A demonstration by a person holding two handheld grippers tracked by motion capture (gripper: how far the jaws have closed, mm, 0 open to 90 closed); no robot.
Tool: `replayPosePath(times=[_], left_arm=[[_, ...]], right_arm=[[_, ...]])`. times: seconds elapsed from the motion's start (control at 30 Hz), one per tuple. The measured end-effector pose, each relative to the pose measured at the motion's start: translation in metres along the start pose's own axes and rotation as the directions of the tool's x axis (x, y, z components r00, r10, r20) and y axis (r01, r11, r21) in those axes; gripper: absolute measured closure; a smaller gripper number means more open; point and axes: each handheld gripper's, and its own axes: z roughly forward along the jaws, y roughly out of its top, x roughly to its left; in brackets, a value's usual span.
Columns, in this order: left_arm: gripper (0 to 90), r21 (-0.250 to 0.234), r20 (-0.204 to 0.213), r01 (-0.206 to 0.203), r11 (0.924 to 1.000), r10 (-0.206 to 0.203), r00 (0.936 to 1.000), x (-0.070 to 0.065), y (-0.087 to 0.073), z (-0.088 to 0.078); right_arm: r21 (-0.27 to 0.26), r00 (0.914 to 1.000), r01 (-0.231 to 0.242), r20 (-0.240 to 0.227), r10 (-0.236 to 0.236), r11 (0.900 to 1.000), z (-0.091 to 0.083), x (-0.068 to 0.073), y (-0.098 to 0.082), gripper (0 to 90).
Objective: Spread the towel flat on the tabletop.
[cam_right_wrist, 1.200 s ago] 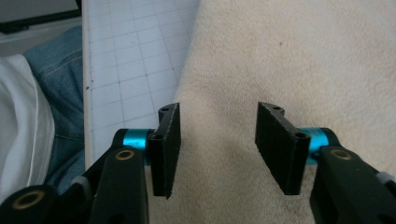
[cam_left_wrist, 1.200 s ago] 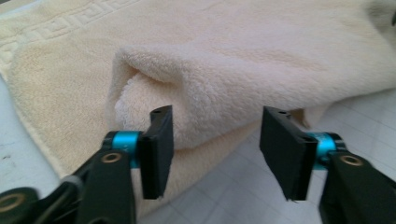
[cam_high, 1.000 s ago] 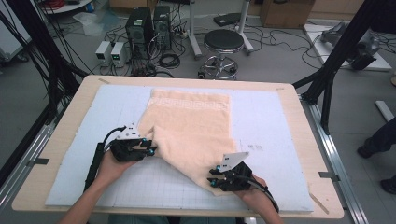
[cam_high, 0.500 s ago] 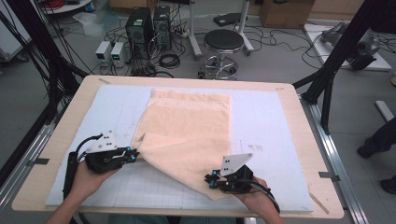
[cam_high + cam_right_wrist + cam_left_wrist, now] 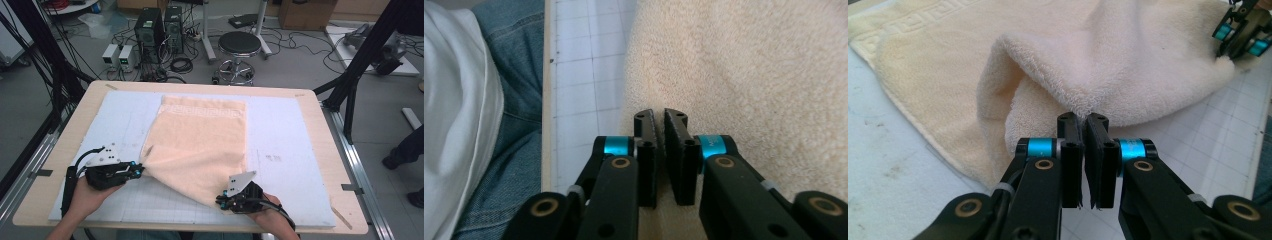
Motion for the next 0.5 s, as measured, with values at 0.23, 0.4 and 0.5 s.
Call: replayPosePath(times=[0.23,0.4,0.5], left_arm=[[85.0,0.007,0.021,-0.008,0.9999,0.008,0.9997,0.001,0.02,-0.012],[84.6,0.017,-0.024,0.036,0.9992,-0.036,0.9991,0.034,0.052,0.022],[84.2,0.034,-0.062,0.086,0.9957,-0.084,0.9946,0.058,0.06,0.053]], right_arm=[[-0.12,0.9987,0.026,0.046,-0.021,0.992,-0.038,-0.001,0.023,85.1],[-0.136,0.9847,0.018,0.174,0.006,0.99,-0.063,-0.038,0.045,84.7],[-0.14,0.9772,-0.07,0.189,0.096,0.988,-0.061,-0.078,0.044,84.2]])
